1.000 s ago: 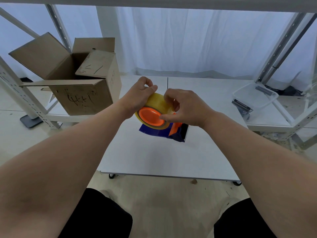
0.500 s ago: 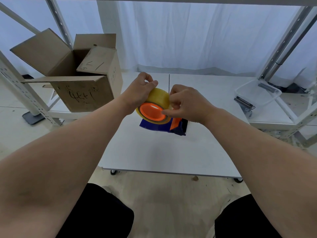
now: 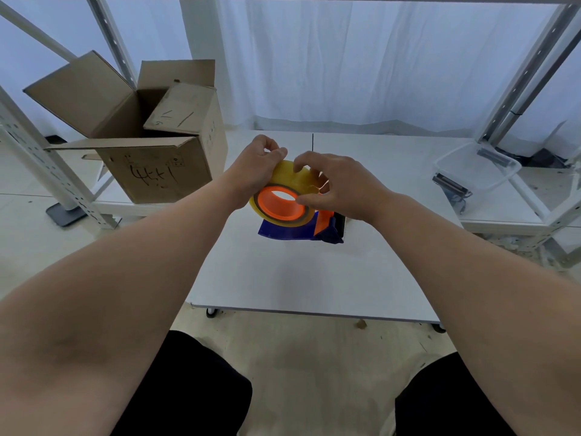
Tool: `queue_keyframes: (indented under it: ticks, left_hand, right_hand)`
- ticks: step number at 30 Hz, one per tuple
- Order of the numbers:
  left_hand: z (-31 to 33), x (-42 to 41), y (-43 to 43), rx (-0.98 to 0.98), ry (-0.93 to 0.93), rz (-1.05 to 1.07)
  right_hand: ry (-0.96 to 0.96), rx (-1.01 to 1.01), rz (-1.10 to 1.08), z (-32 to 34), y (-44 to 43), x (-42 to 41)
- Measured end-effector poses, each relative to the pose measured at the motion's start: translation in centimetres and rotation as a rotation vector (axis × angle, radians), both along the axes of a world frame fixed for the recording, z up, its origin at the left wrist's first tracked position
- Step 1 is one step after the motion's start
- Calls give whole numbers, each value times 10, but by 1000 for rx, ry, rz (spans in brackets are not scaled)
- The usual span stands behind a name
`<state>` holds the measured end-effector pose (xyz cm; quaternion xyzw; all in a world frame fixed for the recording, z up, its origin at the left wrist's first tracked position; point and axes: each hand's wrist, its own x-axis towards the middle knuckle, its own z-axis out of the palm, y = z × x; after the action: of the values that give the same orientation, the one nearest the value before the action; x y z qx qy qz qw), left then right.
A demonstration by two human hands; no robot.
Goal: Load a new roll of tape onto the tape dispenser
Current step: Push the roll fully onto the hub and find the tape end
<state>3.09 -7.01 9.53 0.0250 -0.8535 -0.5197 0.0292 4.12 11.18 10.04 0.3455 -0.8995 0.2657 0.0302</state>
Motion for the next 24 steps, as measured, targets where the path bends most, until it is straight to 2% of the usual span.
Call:
queue_keyframes:
  ticks: [4,10,13,21,24]
  left_hand:
    - [2,-3,-1,74,12,16]
    - [1,-3,-1,47,2,14]
    - [0,-2,-1,32,-14,3]
    - [3,-4,0,113,20,45]
    - [4,-4,0,94,20,50]
  right_hand:
    - [67,85,-5,-5,0,-2]
    - [1,12,3,0,-1,0]
    - [19,72,2,-2,0,0]
    - [112,41,-18,-3,1,0]
    - [59,-18,-33,-1,0,3]
